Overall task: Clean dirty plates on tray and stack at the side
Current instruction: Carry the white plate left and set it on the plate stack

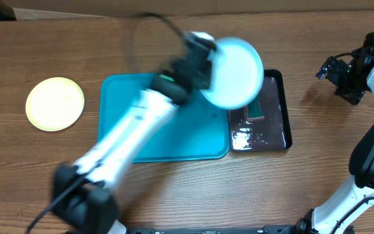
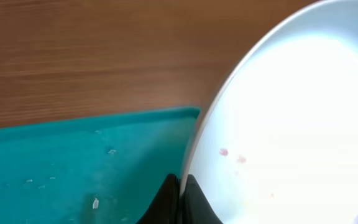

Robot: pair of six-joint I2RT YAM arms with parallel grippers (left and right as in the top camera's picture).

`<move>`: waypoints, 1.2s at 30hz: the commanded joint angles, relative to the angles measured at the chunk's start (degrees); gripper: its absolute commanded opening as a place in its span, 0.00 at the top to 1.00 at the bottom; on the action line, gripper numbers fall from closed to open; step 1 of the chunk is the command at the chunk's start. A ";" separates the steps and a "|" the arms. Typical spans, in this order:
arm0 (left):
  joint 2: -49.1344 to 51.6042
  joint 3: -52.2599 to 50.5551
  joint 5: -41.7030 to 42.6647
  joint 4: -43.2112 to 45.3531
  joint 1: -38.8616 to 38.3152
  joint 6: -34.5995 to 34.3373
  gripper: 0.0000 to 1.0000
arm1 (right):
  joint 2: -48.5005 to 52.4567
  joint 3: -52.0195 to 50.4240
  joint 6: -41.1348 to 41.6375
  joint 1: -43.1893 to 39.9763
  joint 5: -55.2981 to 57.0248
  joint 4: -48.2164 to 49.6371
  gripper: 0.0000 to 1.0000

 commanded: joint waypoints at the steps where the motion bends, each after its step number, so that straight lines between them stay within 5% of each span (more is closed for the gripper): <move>1: -5.29 2.21 31.69 -5.33 17.07 -2.67 0.96 | -0.92 0.94 0.28 0.13 -0.31 0.33 0.00; 8: -2.32 2.16 33.86 -20.52 46.25 0.85 0.96 | -0.92 0.94 0.26 0.13 -0.31 0.31 0.00; 15: -0.22 1.55 20.72 -20.87 63.91 -2.75 0.96 | -0.92 0.94 0.26 0.13 -0.31 0.33 0.00; 19: 2.05 -0.09 11.63 -18.47 67.04 -7.34 0.96 | -0.92 0.94 0.26 0.13 -0.31 0.33 0.00; 36: 11.63 -0.68 5.14 -10.82 66.31 -6.27 0.96 | -0.92 0.94 0.26 0.13 -0.31 0.31 0.00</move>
